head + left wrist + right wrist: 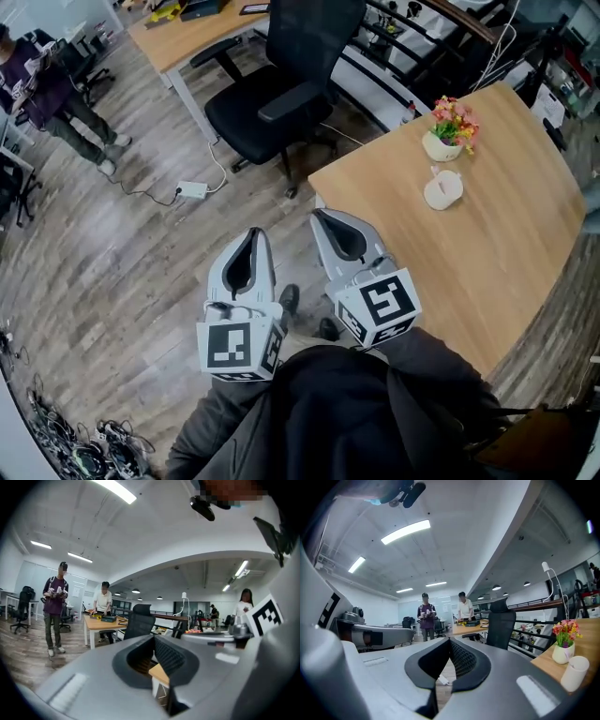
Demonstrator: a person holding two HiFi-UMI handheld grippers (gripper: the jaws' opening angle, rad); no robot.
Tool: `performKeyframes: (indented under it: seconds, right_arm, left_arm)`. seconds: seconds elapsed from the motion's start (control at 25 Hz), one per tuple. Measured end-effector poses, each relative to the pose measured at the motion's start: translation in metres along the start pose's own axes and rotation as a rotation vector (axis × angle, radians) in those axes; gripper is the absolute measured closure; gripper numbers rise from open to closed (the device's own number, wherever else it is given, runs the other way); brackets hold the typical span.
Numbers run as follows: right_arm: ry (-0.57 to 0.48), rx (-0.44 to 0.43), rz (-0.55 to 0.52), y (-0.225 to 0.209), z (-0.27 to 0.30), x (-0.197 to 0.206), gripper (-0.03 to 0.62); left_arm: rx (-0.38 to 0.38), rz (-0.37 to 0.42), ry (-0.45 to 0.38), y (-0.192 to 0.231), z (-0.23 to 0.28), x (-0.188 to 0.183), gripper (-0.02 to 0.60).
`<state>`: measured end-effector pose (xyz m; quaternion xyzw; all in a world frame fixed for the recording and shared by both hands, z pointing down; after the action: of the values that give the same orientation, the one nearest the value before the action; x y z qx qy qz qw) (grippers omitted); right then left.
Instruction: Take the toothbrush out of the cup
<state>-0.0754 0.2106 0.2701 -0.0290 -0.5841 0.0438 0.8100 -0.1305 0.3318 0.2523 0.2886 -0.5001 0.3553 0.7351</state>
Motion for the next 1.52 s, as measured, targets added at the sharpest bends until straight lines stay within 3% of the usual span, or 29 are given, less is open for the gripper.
performKeyframes:
  seconds: [0.32,0.52,0.92,1.12,1.32,1.52]
  right_arm:
    - [-0.005,0.171,0.049,-0.030,0.041,-0.018,0.592]
    - [-0.004,0.334,0.101,-0.054,0.043,-0.015,0.593]
    - [-0.020,0.759,0.267,-0.086,-0.027,0.015,0.592]
    - [-0.035,0.913,0.338,-0.104,-0.075,0.026,0.592]
    - [-0.055,1.015,0.395,-0.124,-0.103,0.042,0.592]
    - [-0.081,1.002,0.400,-0.154,-0.103,0.042,0.592]
  left_arm:
    - [0.191,0.054,0.019,0.023,0.076,-0.029,0.574]
    - [0.352,0.089,0.037,0.015,0.117,-0.035,0.574]
    - [0.797,0.238,0.100,-0.073,0.157,-0.033,0.574]
    - [0.956,0.296,0.124,-0.131,0.160,-0.030,0.574]
    - [1.062,0.357,0.153,-0.175,0.169,-0.025,0.574]
    - [1.052,0.383,0.153,-0.194,0.190,-0.030,0.574]
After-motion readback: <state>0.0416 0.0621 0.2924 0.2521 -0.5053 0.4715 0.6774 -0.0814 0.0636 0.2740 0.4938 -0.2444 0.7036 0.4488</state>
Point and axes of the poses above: the fingertips, and each gripper's own axes: z forward along the fingers, y to its left, x out of its underside, the point moved 5 cm from there along -z, backward along the fingers, and after that the axes turned 13 degrees about y, right-handed, at the moved point
